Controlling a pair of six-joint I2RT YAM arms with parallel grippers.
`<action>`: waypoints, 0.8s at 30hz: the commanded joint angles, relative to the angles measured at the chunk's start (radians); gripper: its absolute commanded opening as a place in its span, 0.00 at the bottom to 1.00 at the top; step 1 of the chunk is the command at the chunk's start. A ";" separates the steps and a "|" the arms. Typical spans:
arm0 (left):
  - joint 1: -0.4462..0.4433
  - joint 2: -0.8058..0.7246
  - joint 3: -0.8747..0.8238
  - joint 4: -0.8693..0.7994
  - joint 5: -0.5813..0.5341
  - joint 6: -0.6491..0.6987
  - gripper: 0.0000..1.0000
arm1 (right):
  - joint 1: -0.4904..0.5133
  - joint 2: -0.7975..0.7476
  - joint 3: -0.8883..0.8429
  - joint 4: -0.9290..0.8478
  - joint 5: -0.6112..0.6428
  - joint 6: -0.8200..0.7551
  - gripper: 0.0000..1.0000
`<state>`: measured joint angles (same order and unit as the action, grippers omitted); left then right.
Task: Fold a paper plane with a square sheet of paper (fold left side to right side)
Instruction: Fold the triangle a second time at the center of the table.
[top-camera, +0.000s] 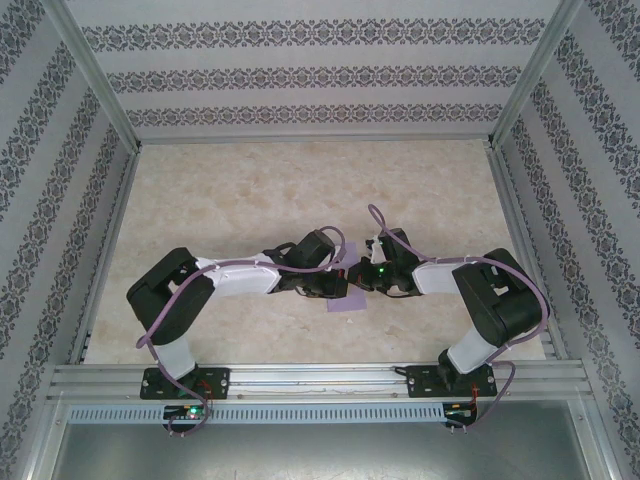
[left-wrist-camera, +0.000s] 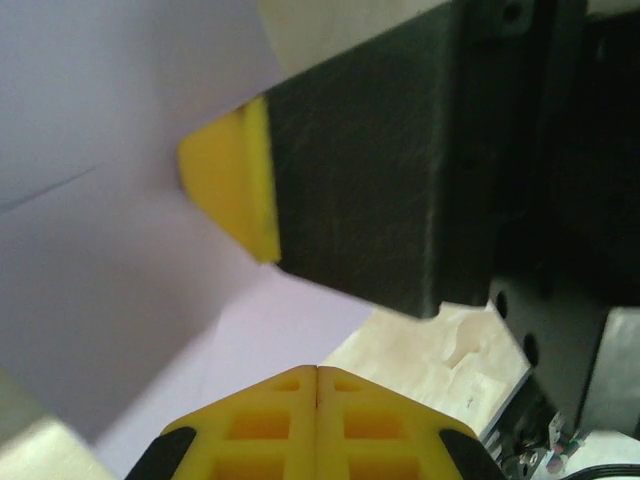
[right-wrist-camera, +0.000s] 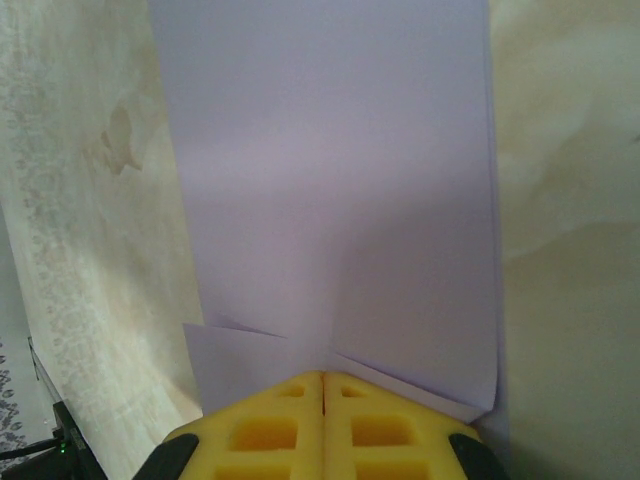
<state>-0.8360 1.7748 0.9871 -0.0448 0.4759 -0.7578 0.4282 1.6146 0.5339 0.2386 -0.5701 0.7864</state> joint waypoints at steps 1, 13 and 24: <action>0.008 0.051 0.036 -0.011 0.020 0.034 0.01 | 0.002 0.044 -0.038 -0.070 0.060 -0.002 0.00; 0.014 0.107 -0.005 0.052 -0.002 0.007 0.00 | 0.003 0.050 -0.041 -0.075 0.056 -0.007 0.00; 0.009 0.061 -0.149 0.109 0.020 -0.034 0.00 | -0.011 0.072 -0.038 -0.110 0.058 -0.028 0.00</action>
<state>-0.8284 1.8435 0.8967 0.1043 0.4862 -0.7700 0.4244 1.6222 0.5339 0.2409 -0.5873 0.7860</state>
